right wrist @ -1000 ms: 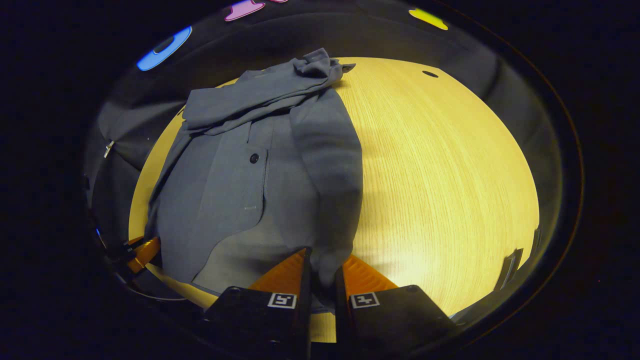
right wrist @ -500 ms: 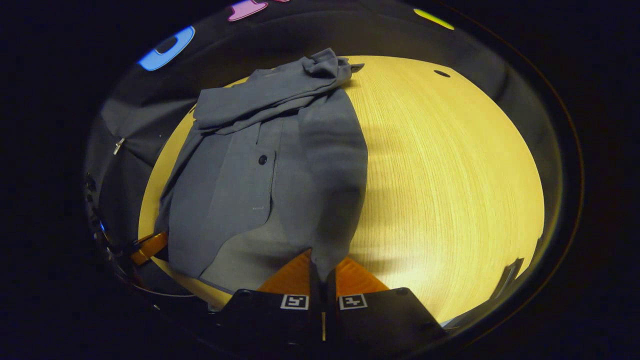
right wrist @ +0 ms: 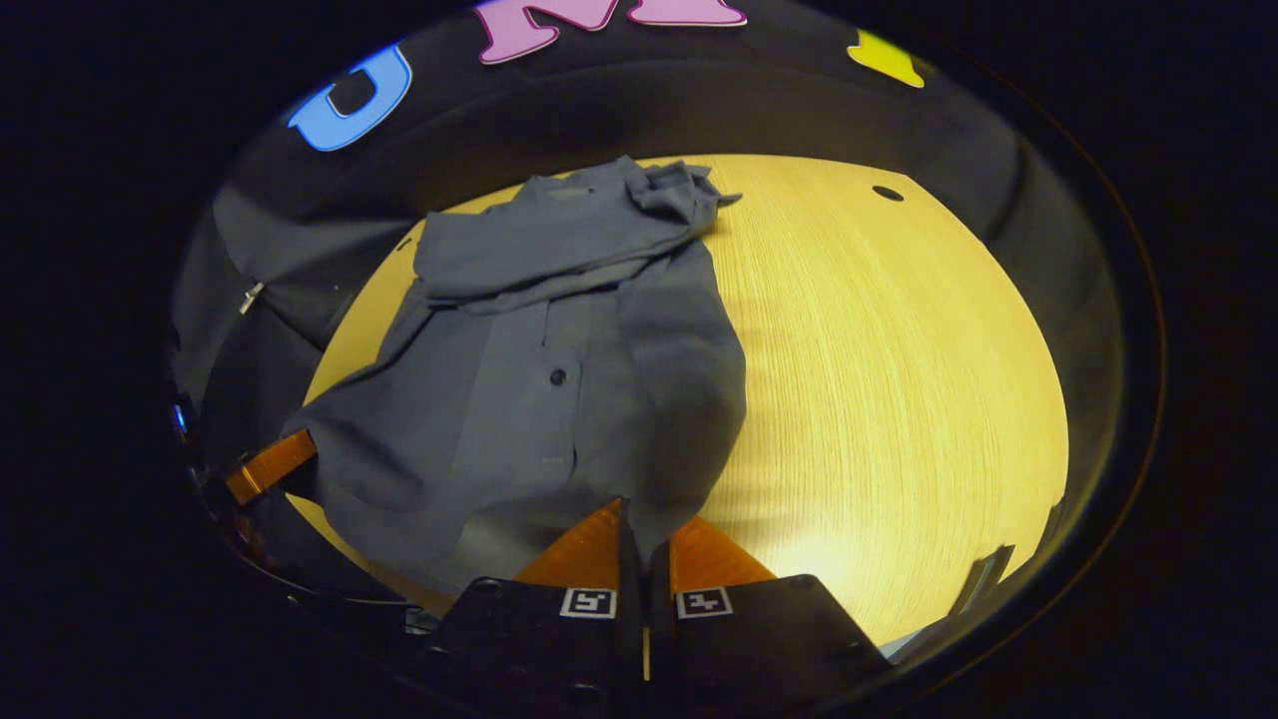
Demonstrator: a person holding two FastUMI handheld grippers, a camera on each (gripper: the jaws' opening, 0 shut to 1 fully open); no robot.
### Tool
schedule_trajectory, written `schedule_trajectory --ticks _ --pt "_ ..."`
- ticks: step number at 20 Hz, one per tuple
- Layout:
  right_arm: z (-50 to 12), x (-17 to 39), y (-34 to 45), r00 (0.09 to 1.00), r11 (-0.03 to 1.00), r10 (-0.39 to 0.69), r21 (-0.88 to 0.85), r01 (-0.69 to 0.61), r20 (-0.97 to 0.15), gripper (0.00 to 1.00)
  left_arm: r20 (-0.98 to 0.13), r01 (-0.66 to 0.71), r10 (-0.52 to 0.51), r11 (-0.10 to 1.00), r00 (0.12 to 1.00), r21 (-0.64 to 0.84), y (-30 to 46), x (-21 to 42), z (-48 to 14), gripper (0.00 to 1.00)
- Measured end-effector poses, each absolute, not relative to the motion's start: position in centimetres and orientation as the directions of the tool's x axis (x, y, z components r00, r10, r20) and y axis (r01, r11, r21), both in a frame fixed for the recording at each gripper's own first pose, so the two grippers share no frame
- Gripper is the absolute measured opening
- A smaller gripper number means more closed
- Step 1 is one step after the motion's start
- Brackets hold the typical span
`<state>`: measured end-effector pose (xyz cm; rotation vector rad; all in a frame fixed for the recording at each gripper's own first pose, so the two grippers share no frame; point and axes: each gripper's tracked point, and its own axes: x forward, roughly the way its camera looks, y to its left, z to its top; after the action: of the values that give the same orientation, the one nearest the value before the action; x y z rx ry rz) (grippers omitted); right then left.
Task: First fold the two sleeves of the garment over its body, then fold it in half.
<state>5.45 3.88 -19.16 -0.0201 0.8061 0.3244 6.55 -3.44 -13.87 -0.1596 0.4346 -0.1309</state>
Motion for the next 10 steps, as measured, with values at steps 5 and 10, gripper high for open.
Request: schedule_trajectory --ticks 5,10 --pt "-11.8 10.1 6.6 0.715 0.932 0.355 0.172 -0.318 -0.602 0.07 -0.31 0.101 -0.166 0.971 0.936 -0.216 -3.8 11.3 -7.7 0.06" --pt "-8.4 14.8 8.3 0.744 0.921 0.384 0.169 -0.351 -0.547 0.07 -0.238 0.099 -0.16 0.963 0.958 -0.251 -3.6 16.1 -2.8 0.05"
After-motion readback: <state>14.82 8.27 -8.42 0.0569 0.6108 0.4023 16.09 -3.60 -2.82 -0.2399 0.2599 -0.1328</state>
